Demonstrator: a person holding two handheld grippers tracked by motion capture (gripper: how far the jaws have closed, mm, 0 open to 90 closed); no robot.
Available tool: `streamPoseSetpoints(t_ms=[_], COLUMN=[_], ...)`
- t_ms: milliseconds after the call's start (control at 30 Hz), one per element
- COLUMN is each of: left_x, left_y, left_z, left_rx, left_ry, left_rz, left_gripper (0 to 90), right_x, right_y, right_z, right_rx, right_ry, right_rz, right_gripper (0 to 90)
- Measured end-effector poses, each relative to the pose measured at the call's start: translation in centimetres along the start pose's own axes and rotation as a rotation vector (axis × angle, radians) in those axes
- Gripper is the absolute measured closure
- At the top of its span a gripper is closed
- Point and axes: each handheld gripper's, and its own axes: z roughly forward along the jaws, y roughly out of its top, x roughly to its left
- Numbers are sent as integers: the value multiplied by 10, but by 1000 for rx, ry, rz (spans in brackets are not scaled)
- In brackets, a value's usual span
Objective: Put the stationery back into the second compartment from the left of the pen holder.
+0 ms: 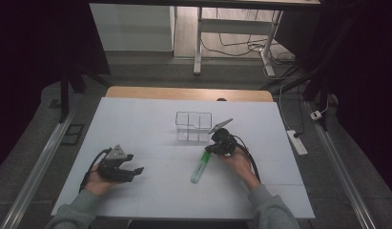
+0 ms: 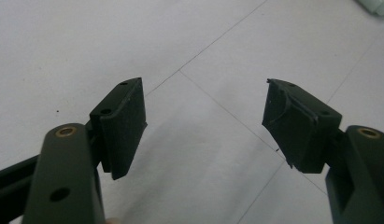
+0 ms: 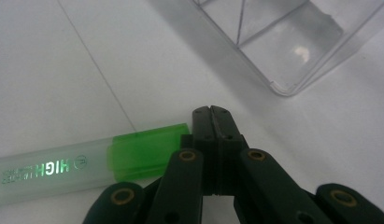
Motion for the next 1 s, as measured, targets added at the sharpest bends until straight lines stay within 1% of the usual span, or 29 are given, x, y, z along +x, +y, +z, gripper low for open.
streamPoseSetpoints(t_ms=[233,300,467,567,633,700,1000], left_x=[0,0,-1,-1,-1,-1,-2], left_y=[0,0,0,0,0,0,0], left_z=[0,0,1,1,1,1,1], left_rx=[1,1,5,5,6,7,7], left_ry=[0,0,1,1,1,1,0], left_rz=[1,1,4,5,5,7,9], left_gripper=[296,296,296,295,295,295,295], right_x=[8,12,17,21,24,29,35], right_y=[-1,-2,-4,-4,-4,-3,-4], right_z=[-1,-1,-2,-2,-2,-2,-2], right_rx=[12,12,14,15,11,13,14], right_ry=[17,13,17,29,46,48,54], right_rz=[-4,-12,-21,-24,-25,-37,-47], right_gripper=[896,896,896,896,896,896,896])
